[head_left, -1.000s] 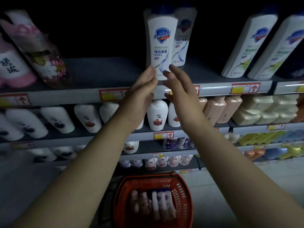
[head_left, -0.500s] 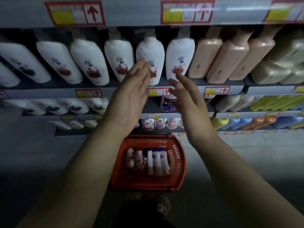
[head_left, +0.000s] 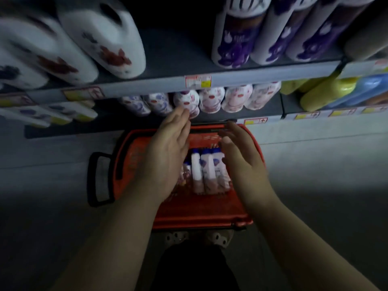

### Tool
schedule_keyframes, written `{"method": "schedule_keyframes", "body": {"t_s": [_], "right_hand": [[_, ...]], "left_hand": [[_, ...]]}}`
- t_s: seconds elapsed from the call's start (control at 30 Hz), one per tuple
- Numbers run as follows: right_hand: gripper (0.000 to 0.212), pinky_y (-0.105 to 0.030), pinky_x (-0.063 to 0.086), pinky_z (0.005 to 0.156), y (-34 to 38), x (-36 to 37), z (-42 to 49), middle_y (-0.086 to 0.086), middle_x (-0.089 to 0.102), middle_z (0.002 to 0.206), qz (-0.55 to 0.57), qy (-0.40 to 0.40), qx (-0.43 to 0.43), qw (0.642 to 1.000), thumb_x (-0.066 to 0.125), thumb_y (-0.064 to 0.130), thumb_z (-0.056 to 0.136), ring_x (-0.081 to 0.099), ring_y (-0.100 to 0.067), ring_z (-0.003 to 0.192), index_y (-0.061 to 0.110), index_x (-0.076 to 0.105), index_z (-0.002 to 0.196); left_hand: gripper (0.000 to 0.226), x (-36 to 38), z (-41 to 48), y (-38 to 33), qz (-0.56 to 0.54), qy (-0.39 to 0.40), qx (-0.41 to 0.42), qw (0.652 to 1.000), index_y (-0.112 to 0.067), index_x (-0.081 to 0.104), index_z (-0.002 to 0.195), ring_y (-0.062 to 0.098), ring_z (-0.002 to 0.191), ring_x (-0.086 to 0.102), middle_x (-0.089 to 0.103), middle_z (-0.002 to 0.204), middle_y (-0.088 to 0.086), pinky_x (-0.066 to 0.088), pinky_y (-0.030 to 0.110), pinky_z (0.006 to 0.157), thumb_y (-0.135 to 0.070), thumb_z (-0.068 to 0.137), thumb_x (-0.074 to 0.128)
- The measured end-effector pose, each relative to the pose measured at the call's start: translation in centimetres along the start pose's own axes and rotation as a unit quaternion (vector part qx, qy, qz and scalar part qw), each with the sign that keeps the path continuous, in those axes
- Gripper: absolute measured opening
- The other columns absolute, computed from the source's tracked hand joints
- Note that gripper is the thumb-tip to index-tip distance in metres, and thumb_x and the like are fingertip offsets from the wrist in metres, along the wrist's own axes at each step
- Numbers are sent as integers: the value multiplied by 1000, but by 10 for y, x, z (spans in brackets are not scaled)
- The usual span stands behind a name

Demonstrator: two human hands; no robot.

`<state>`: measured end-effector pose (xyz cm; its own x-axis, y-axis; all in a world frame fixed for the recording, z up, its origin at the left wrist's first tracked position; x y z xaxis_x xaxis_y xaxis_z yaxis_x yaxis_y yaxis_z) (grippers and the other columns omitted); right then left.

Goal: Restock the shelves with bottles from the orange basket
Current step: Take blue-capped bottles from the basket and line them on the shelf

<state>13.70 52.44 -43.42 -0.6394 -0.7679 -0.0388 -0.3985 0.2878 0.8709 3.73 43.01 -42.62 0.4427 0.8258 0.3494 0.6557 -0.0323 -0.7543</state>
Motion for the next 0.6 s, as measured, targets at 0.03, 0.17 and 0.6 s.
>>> {"method": "schedule_keyframes", "body": {"t_s": [0.03,0.17,0.6], "right_hand": [[37,4,40,78,-24,2,10,26,54,112,-5,-1,12,1000,50,26,96,48,28,93,35,46,132],[41,7,37,71,-121,6,49,28,51,109,-15,0,69,997,50,28,96,46,22,95,33,44,136],[55,-39,52,86,-368,-1,156,-5,62,114,-232,-51,245,940,50,49,92,60,-22,92,18,42,137]], "left_hand": [[61,-9,12,21,-3,-3,-12,1000,-25,31,148,5,139,32,37,151,-10,23,29,104,-35,88,38],[61,-46,58,99,2,-23,-51,998,-26,30,149,8,140,31,36,152,-8,25,29,103,-35,89,40],[47,-141,176,314,139,-72,-189,969,-29,41,142,16,133,41,40,149,-2,34,37,98,-43,96,44]]}}
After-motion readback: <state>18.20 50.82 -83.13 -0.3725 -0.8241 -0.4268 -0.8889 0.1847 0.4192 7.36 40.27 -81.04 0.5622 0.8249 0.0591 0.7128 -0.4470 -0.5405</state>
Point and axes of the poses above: each hand's wrist, its own z-axis towards the middle knuckle, its own x-axis out of the palm, y = z × x, the point moved 10 cm from there along z, towards the middle knuckle
